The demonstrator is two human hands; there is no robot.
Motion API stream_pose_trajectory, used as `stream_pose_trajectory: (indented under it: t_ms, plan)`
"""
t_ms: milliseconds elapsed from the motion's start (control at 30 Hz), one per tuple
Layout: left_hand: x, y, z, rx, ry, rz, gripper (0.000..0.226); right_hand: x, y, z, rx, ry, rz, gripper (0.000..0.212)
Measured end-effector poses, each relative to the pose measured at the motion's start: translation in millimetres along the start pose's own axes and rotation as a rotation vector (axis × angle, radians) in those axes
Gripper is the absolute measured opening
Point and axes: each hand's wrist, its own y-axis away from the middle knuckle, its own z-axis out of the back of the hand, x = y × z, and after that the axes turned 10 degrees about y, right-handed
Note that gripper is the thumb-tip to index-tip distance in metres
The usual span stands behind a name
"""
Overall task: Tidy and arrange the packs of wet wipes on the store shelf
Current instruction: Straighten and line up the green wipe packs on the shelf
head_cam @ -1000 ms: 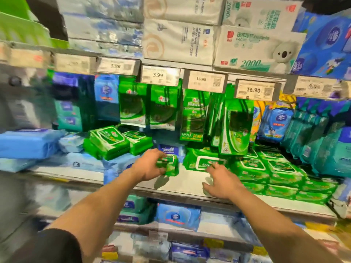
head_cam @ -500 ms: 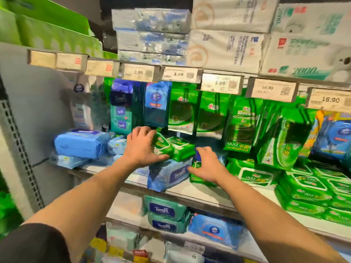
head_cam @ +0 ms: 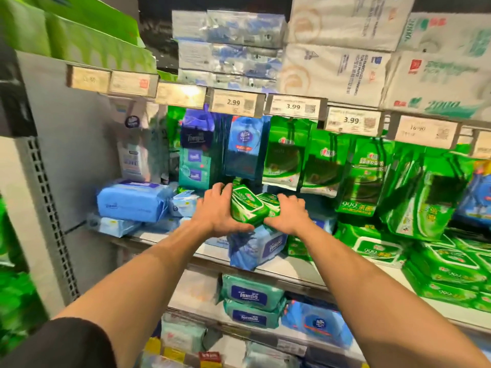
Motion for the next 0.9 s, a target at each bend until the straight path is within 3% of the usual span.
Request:
stream_pose_trajectory:
  t_ms: [267,533,900]
  plan:
    - [-5,-6,0,0.049,0.062,0.023,0.132,-1,-7,-5,-0.003,-0.001,-0.042,0.066]
    - [-22,-10,-3,0.012,0.098,0.087,0.120,-18,-3,1,-0.009,-0.104,-0.023,0.080]
    - [-70,4,-41,-0.018,0.232,0.033,0.123,-123,51,10,-0.053,-0.289,-0.107,0.091]
